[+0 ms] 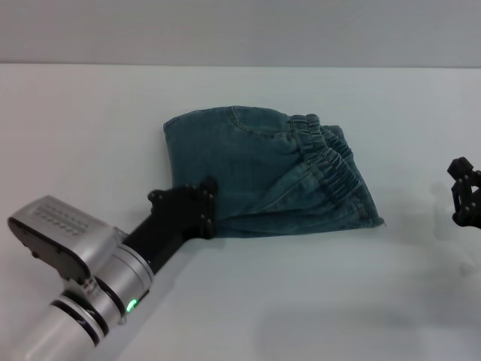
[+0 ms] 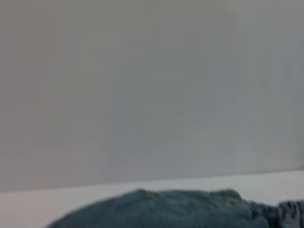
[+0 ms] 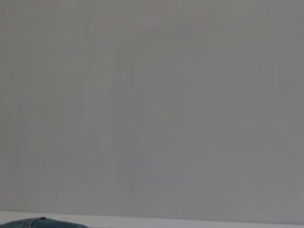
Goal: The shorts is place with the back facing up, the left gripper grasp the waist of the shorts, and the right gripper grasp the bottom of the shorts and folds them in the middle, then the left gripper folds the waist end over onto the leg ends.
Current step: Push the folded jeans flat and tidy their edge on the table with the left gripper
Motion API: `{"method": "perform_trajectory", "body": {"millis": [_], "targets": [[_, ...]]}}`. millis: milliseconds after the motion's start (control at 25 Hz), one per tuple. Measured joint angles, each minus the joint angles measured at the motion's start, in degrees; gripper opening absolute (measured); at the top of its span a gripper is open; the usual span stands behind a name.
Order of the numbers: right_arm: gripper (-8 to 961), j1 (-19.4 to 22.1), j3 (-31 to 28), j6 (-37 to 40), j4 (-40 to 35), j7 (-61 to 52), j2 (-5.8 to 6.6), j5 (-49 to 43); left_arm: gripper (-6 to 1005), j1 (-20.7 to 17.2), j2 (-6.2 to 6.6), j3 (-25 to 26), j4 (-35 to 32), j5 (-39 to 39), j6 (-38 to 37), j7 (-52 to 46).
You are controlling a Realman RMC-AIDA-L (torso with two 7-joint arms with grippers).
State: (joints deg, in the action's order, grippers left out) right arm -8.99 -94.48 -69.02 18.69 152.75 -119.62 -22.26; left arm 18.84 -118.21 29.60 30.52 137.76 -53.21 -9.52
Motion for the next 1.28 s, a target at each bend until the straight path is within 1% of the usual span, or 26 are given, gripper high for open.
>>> {"method": "perform_trajectory", "body": {"millis": [200, 400, 480, 640, 720, 760, 840, 880, 1040, 1120, 1280], "targets": [[10, -0.9, 0.0, 0.0, -1.2, 0.0, 0.0, -0.1, 16, -0.5, 0.07, -1.4, 1.5, 0.0, 2.1, -0.2], [12, -0.8, 0.0, 0.0, -1.2, 0.0, 0.0, -0.2, 18, -0.5, 0.02, -1.2, 1.5, 0.0, 3.9, -0.2], [12, -0.8, 0.0, 0.0, -1.2, 0.0, 0.0, -0.1, 19, 0.3, 0.06, -0.8, 1.2, 0.0, 5.2, -0.3], [13, -0.5, 0.0, 0.0, -1.1, 0.0, 0.0, -0.1, 20, 0.3, 0.06, -0.8, 1.2, 0.0, 5.2, -0.3], [13, -0.4, 0.0, 0.0, -1.1, 0.0, 0.0, -0.1, 21, 1.0, 0.14, -0.5, 1.0, 0.0, 6.0, -0.5], [14, -0.3, 0.0, 0.0, -1.1, 0.0, 0.0, 0.0, 21, 3.8, 0.25, 0.4, -0.1, 0.1, 8.8, -1.0], [14, -0.2, 0.0, 0.0, -1.2, 0.0, 0.0, 0.1, 22, 3.8, 0.25, 0.4, -0.1, 0.1, 8.8, -1.0], [14, -0.1, 0.0, -0.1, -1.2, 0.0, 0.0, 0.2, 22, 6.4, 0.18, 0.7, -2.4, 0.1, 10.3, -2.7], [15, 0.0, 0.0, -0.1, -1.4, 0.0, 0.0, 0.7, 24, 7.4, 0.12, 0.8, -3.8, 0.1, 10.4, -4.0], [16, 0.0, 0.0, -0.1, -1.4, 0.0, 0.0, 0.7, 25, 9.0, 0.12, 1.3, -5.7, 0.1, 10.4, -5.3], [17, 0.0, 0.0, -0.1, -1.4, 0.0, 0.0, 0.7, 26, 9.6, 0.16, 1.6, -6.4, 0.0, 10.4, -5.8]]}}
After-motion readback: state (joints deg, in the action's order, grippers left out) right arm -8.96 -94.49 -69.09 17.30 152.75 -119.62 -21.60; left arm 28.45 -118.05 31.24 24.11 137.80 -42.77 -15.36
